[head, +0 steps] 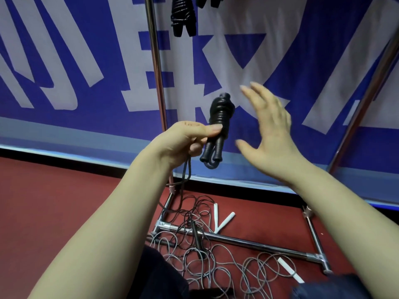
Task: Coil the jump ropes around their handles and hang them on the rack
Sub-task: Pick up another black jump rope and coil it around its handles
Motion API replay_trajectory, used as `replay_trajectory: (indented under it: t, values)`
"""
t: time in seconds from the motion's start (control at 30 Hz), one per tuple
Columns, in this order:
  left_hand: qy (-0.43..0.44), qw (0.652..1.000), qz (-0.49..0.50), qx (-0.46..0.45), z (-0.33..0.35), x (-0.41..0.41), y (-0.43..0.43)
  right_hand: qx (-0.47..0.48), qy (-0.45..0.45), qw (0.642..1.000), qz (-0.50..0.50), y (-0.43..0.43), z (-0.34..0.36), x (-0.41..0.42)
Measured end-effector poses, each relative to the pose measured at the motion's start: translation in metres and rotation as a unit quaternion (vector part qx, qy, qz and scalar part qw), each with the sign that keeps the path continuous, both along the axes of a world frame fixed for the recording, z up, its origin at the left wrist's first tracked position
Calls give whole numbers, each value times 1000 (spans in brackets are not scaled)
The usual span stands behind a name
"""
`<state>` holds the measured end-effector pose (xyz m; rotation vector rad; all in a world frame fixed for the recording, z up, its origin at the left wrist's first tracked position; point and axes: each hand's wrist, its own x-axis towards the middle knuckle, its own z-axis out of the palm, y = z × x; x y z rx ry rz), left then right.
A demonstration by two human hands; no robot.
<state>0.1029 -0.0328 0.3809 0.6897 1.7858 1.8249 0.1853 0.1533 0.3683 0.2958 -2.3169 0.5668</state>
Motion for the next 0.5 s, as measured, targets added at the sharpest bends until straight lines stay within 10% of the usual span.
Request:
replay_trajectory:
  t: [0.13,0.33,0.5]
  values:
    - [-42,994,-50,-83,0,7,8,163,30,983,75,-2,-5,-9]
    - [-97,987,-69,-106,-3,7,5,-20,-176,975,130,-10,-8,-1]
    - [-188,977,-102,-6,3,17,5,-160,-147,967,135,-18,1,10]
